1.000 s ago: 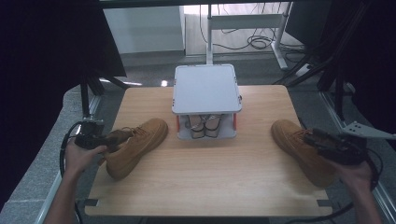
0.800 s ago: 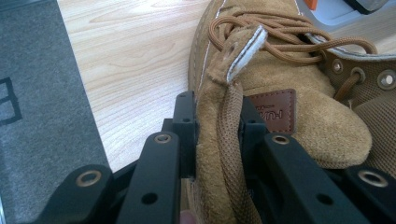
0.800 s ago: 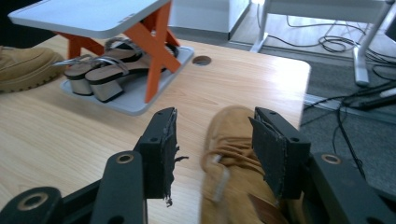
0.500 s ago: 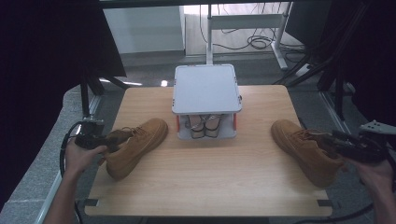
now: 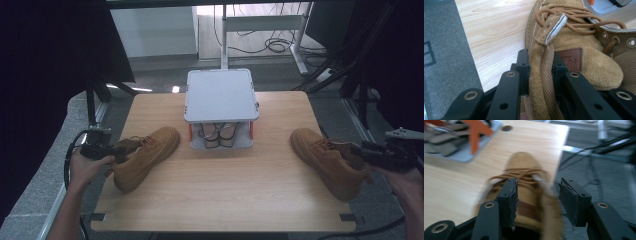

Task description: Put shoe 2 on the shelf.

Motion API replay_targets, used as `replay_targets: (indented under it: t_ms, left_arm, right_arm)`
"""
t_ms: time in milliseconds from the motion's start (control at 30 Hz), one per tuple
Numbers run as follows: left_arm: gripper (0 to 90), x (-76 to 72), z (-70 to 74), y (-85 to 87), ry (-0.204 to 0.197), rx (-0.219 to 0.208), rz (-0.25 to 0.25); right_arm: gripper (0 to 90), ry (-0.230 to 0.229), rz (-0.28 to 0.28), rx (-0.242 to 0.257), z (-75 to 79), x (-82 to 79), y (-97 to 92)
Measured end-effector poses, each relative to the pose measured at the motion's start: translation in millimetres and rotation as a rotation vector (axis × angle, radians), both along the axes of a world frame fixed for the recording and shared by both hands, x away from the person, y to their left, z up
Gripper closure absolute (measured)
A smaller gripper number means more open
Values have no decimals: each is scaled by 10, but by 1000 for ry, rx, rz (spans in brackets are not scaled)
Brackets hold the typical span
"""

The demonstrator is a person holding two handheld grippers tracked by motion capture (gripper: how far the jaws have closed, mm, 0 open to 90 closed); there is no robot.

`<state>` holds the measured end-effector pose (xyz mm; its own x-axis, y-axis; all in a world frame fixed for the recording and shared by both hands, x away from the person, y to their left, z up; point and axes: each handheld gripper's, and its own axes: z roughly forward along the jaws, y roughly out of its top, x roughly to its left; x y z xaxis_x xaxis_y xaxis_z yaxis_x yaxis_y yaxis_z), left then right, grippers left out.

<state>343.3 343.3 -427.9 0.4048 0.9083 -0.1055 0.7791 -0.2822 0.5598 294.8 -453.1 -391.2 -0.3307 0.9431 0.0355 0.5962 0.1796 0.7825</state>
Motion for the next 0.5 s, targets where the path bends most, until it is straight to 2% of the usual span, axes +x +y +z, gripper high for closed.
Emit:
replay_targets:
  t_ms: [100,367,467,500]
  left_arm:
    - [747,3,1,1,2,0,0]
    - [745,6,1,5,4,-2,-1]
    - [743,11,4,2,7,2,-2]
    - [743,10,5,-1,6,5,-2]
  right_arm:
    - [492,17,-7,-14,-20,25,-25]
    - [494,113,-6,-8,-199,185,-80]
    - [517,149,3,-27,-253,248,-68]
    - [536,159,8,-17,-258,265,-68]
